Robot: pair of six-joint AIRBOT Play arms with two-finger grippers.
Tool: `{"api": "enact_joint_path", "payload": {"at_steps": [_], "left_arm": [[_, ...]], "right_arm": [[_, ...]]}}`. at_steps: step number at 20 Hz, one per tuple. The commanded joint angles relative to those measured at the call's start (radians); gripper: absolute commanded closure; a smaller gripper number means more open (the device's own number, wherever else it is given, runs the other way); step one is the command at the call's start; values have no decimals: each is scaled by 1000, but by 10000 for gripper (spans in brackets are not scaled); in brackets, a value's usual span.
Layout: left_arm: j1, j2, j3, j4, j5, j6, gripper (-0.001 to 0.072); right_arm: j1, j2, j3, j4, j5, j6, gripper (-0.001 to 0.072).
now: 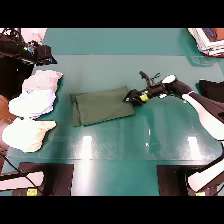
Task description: Fold the shirts.
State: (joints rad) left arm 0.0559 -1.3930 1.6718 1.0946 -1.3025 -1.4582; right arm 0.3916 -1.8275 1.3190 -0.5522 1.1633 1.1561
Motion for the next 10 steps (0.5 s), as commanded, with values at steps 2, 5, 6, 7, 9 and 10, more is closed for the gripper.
{"api": "enact_joint_path", "payload": {"at_steps": [2, 5, 6, 7, 9, 10], "left_arm": [[-14, 1, 0, -10, 1, 0, 686], [-95, 1, 0, -10, 18, 0, 686], [-136, 1, 1, -10, 36, 0, 687], [-175, 1, 0, -10, 51, 0, 686], [-245, 1, 1, -10, 70, 0, 686], [-276, 1, 1, -10, 77, 0, 686]], "right_arm": [[76, -80, 147, 0, -21, -6, 458], [89, -89, 234, -111, -8, -5, 693], [81, -85, 256, -139, 12, 5, 693], [63, -70, 269, -174, 23, 28, 693], [-4, -5, 269, -250, 24, 51, 693], [-54, 40, 268, -299, 26, 62, 693]]}}
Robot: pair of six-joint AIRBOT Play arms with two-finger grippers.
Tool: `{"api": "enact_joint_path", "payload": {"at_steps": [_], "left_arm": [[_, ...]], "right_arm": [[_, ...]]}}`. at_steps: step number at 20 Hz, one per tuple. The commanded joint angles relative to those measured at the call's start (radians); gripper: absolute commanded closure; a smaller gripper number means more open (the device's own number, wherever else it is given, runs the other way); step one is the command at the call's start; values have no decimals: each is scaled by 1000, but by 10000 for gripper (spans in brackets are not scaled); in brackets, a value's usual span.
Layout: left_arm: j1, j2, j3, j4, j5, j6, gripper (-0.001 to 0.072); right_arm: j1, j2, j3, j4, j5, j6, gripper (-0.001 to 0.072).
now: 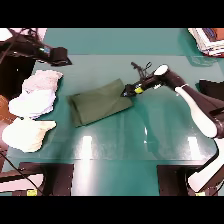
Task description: Fold the shirts.
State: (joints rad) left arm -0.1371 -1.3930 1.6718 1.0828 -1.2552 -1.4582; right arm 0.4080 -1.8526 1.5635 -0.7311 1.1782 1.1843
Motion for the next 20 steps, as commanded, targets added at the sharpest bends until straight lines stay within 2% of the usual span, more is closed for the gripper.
{"api": "enact_joint_path", "payload": {"at_steps": [1, 7, 12, 16, 20], "left_arm": [[-108, 1, 1, 2, 37, 0, 686], [-202, 1, 1, 1, 115, -1, 686], [-234, 1, 0, -9, 171, -8, 686], [-234, 1, 0, -18, 193, -9, 686], [-234, 1, 0, -18, 200, -9, 686]], "right_arm": [[-128, 109, 24, -160, 15, 44, 693], [-604, 351, 24, -212, -7, 49, 693], [-956, 407, 24, -174, -69, 50, 693], [-1083, 375, 24, -72, -114, 50, 693], [-1088, 349, 24, -70, -156, 50, 693]]}}
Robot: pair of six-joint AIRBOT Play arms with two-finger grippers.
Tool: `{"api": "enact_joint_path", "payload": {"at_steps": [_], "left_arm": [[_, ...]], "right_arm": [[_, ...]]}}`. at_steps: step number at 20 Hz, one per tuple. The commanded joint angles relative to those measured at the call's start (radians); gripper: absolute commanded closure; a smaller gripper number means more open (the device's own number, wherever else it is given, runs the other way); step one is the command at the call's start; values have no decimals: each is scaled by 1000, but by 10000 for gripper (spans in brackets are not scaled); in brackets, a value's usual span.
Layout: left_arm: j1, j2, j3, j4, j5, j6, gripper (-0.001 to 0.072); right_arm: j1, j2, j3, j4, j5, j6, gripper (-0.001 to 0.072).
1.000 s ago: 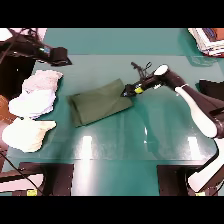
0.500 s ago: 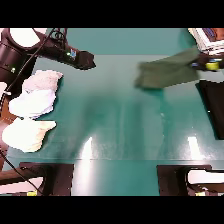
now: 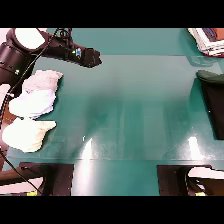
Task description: Fold the shirts.
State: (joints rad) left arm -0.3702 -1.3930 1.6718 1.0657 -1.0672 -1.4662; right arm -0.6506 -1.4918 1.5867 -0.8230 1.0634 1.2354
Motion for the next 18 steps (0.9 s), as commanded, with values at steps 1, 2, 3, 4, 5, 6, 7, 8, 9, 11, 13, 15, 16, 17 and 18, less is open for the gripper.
{"api": "enact_joint_path", "payload": {"at_steps": [1, 2, 3, 4, 5, 6, 7, 8, 9, 11, 13, 15, 16, 17, 18], "left_arm": [[-1, 1, 0, -1, 11, -1, 686], [-1, 1, 0, -1, 11, -1, 686], [-1, 1, 0, -1, 11, -1, 685], [-1, 1, 0, -1, 11, 0, 686], [-1, 1, 0, -1, 11, 0, 685], [-1, 1, 0, -1, 11, 0, 685], [-1, 1, 0, -1, 11, 0, 685], [-1, 1, 0, -1, 10, 0, 685], [-1, 1, 0, -1, 7, 0, 686], [-1, 1, 0, 0, 1, 0, 685], [-1, 1, 0, 0, -5, 1, 685], [-1, 1, 0, 0, -9, 1, 685], [-1, 1, 0, 0, -9, 2, 685], [-1, 1, 0, 0, -9, 8, 685], [-1, 1, 0, 0, -9, 8, 686]], "right_arm": [[-29, -11, 13, 37, -48, -2, 693], [-29, -11, 34, 49, -50, -2, 693], [-29, -10, 67, 46, -39, -2, 693], [-29, -10, 107, 45, -20, -2, 693], [-29, -10, 146, 42, 4, -2, 693], [-29, -10, 186, 34, 35, -2, 693], [-30, -9, 216, 18, 67, -2, 693], [-30, -8, 243, -18, 106, -2, 693], [-30, -7, 260, -51, 143, -1, 693], [-36, 2, 252, -103, 208, 16, 693], [-52, 36, 183, -126, 229, 18, 693], [-79, 92, 87, -159, 231, 18, 693], [-93, 124, 36, -196, 237, 18, 693], [-107, 153, -9, -234, 243, 18, 693], [-122, 183, -58, -275, 252, 18, 693]]}}
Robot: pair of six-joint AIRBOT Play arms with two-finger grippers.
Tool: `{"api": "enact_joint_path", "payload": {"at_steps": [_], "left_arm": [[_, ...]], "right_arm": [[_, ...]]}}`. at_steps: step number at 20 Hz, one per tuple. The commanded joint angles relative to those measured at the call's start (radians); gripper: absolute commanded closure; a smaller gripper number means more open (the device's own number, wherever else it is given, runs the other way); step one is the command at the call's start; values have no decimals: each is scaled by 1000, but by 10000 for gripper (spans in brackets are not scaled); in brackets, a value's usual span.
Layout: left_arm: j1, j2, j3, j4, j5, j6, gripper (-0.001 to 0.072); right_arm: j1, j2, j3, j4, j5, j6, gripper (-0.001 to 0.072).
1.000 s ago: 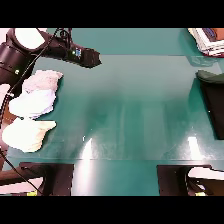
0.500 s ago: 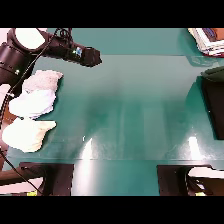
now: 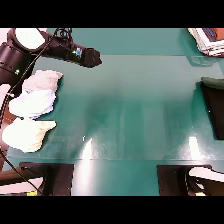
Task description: Fold the shirts.
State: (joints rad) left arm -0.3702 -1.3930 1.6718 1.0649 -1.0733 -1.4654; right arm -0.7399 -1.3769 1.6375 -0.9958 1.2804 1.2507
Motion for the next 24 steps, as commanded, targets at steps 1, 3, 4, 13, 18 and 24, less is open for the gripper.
{"api": "enact_joint_path", "payload": {"at_steps": [1, 3, 4, 13, 18, 24], "left_arm": [[-1, 1, 0, 1, -3, 8, 685], [-1, 1, 0, 2, -3, 8, 685], [-1, 1, 0, 2, -3, 8, 686], [-1, 1, 0, 2, -4, 8, 685], [-1, 1, 1, 0, -10, 6, 685], [-1, 1, 1, 0, -6, 6, 685]], "right_arm": [[-47, 94, -151, -137, 41, 3, 692], [-86, 140, -234, -185, 45, 10, 688], [-110, 159, -275, -183, 48, 9, 604], [-161, 274, -390, -69, 33, 9, 233], [111, 319, -390, 112, 23, 9, 250], [525, 328, -389, 103, -2, -31, 693]]}}
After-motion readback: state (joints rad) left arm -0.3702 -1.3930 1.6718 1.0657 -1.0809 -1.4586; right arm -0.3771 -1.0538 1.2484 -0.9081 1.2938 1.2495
